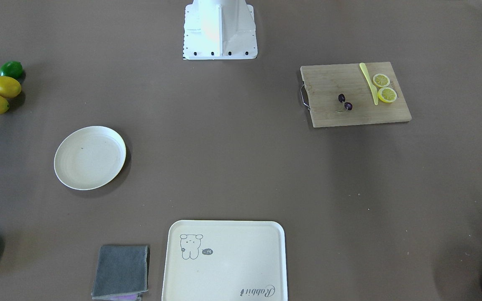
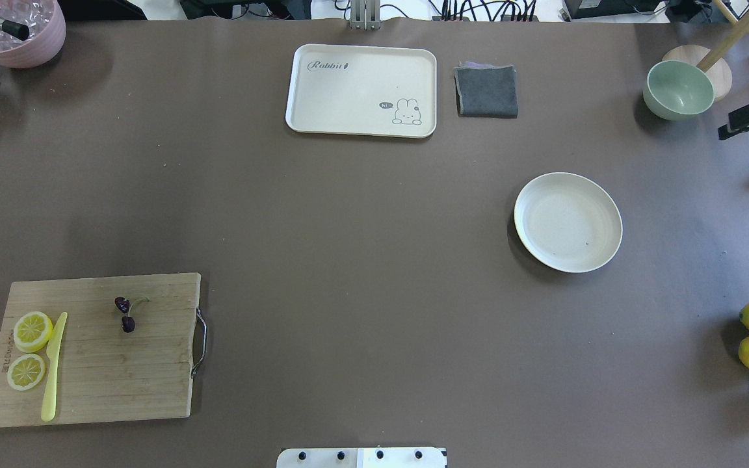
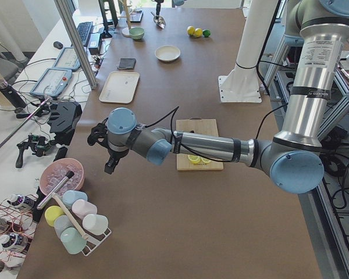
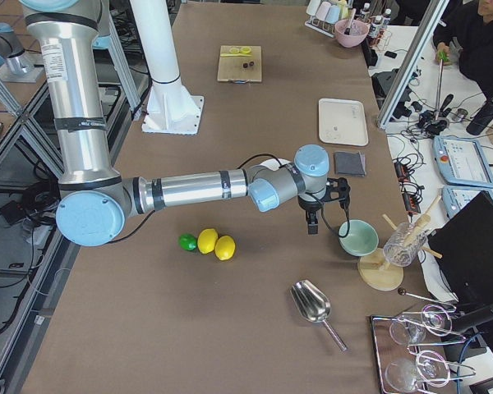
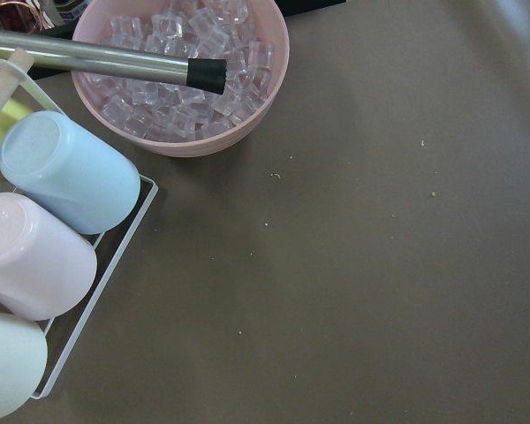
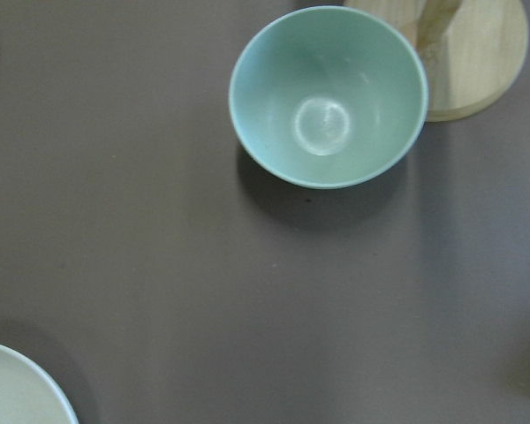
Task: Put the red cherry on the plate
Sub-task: 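Reach the right gripper to the rim of the white plate, then drag the white plate toward the table center with the right gripper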
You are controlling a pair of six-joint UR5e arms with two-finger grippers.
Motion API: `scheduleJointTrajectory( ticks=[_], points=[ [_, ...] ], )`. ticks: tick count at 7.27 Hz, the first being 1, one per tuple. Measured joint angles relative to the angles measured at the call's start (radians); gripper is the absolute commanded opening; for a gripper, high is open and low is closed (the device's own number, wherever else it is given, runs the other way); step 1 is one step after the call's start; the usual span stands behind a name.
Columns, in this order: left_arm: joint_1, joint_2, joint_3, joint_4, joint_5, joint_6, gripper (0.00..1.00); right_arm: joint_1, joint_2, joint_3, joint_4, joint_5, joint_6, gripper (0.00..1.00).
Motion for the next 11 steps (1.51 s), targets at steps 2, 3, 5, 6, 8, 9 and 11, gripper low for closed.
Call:
scheduleJointTrajectory(
  ticks=[2,3,5,6,8,9,11],
  points=[
    [0.006,0.007,0.066,-0.112,0.002,-0.079,0.98,-0.123,-0.002,0.002,0.11,-0.067,0.131,1.0],
    [0.008,0.01,0.087,-0.15,0.003,-0.09,0.98,-0.191,-0.009,0.002,0.171,-0.127,0.216,1.0],
    [0.009,0.011,0.096,-0.174,0.004,-0.092,0.98,-0.31,-0.034,-0.004,0.312,-0.205,0.344,1.0],
    [0.009,0.011,0.096,-0.176,0.004,-0.092,0.97,-0.355,-0.042,-0.013,0.354,-0.232,0.369,0.99],
    [0.009,0.011,0.096,-0.177,0.004,-0.092,0.97,-0.416,-0.045,-0.037,0.377,-0.294,0.383,0.02],
    [0.008,0.01,0.094,-0.177,0.004,-0.091,0.97,-0.429,-0.043,-0.042,0.377,-0.307,0.392,0.0],
    [0.008,0.01,0.092,-0.177,0.003,-0.09,0.97,-0.435,-0.03,-0.044,0.368,-0.311,0.411,0.0]
  ],
)
